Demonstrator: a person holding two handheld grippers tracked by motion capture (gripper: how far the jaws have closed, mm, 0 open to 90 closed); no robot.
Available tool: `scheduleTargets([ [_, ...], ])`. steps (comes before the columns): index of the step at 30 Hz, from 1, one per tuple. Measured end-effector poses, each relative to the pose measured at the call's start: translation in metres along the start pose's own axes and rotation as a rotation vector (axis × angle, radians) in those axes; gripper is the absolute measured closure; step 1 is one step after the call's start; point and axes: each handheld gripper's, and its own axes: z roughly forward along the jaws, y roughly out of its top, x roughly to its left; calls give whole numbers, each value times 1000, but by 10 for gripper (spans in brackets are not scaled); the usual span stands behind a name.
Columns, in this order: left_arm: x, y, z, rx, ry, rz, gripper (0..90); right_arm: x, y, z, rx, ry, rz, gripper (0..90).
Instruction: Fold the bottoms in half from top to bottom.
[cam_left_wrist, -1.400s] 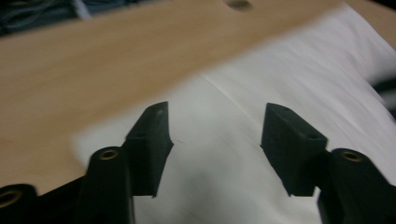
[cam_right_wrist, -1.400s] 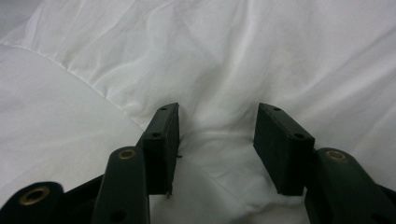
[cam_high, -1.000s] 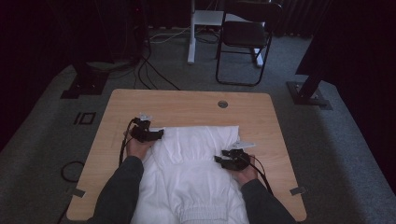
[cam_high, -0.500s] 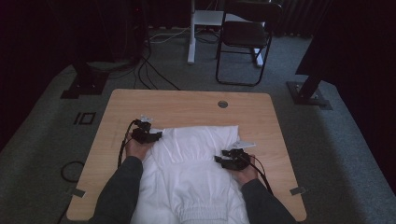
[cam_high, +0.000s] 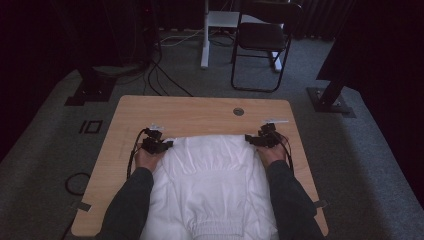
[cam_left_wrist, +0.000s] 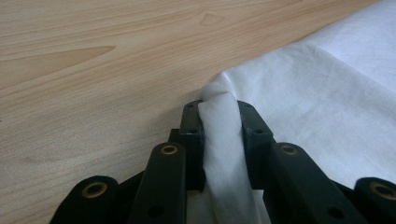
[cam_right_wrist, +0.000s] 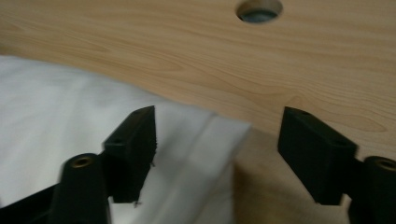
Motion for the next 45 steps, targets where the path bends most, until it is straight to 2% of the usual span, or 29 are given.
scheduleTargets([
  [2, 0, 0, 0, -2, 0, 1, 761, -7, -1, 19, 58, 23, -6, 278],
  [4, 0, 0, 0, -3, 0, 1, 761, -9, -4, 28, 97, 48, 0, 297],
  [6, 0, 0, 0, -3, 1, 2, 762, -8, -7, 29, 87, 71, 3, 362],
  [7, 0, 0, 0, -1, 4, 3, 762, -5, -8, 29, 88, 92, -10, 401],
  [8, -1, 0, 0, -1, 4, 1, 762, -2, -9, 28, 92, 76, -44, 428],
  [9, -1, 0, 0, -1, 5, 1, 763, 1, -9, 27, 103, 51, -70, 478],
  [10, -1, 0, 0, 0, 5, -1, 764, 3, -9, 26, 116, 38, -88, 576],
  [11, -1, 0, 0, 0, 5, -1, 767, 3, -9, 26, 116, 38, -88, 576],
  [12, -1, 0, 0, 0, 7, 2, 770, 1, -8, 24, 142, 59, -70, 761],
  [15, -3, 0, -1, 4, 17, 10, 790, -5, -10, 22, 147, 100, -33, 856],
  [19, -2, 0, -1, 1, 15, 7, 818, -12, -15, 17, 105, 115, 0, 865],
  [21, 2, 1, -2, -5, -7, -33, 828, -18, -19, 12, 66, 153, 54, 867],
  [25, 4, 5, -9, -36, -27, -62, 832, -15, -12, 6, 46, 146, 31, 868],
  [27, 9, 10, -19, -85, -67, -98, 833, -14, 3, -7, 3, 172, 3, 869],
  [28, 12, 13, -25, -117, -92, -119, 833, -14, 3, -7, 3, 172, 3, 869],
  [29, 15, 14, -30, -156, -129, -152, 834, -17, 14, -18, -33, 205, 12, 869],
  [30, 18, 16, -35, -191, -161, -178, 834, -17, 14, -18, -33, 205, 12, 869],
  [31, 19, 17, -39, -218, -186, -196, 835, -19, 24, -26, -61, 223, 17, 869],
  [32, 20, 21, -46, -247, -224, -221, 835, -19, 28, -30, -71, 216, 9, 870],
  [33, 20, 21, -46, -247, -224, -221, 836, -19, 28, -30, -71, 216, 9, 870],
  [34, 17, 26, -49, -247, -210, -199, 836, -16, 37, -36, -86, 199, -11, 870],
  [35, 14, 32, -52, -252, -200, -177, 836, -16, 37, -36, -86, 199, -11, 870],
  [37, 7, 47, -62, -276, -192, -138, 836, -14, 46, -43, -116, 169, -39, 870],
  [38, 5, 55, -68, -289, -191, -121, 835, -15, 54, -51, -154, 152, -38, 870],
  [39, 2, 62, -73, -300, -189, -109, 835, -15, 54, -51, -154, 152, -38, 870],
  [41, 0, 73, -82, -324, -190, -97, 835, -17, 58, -64, -221, 172, -46, 870],
  [42, -2, 76, -85, -333, -191, -93, 835, -17, 58, -64, -221, 172, -46, 870],
  [43, -3, 77, -89, -344, -195, -87, 835, -15, 56, -70, -231, 175, -75, 869],
  [45, -6, 75, -94, -342, -200, -66, 835, -13, 54, -72, -229, 174, -88, 869],
])
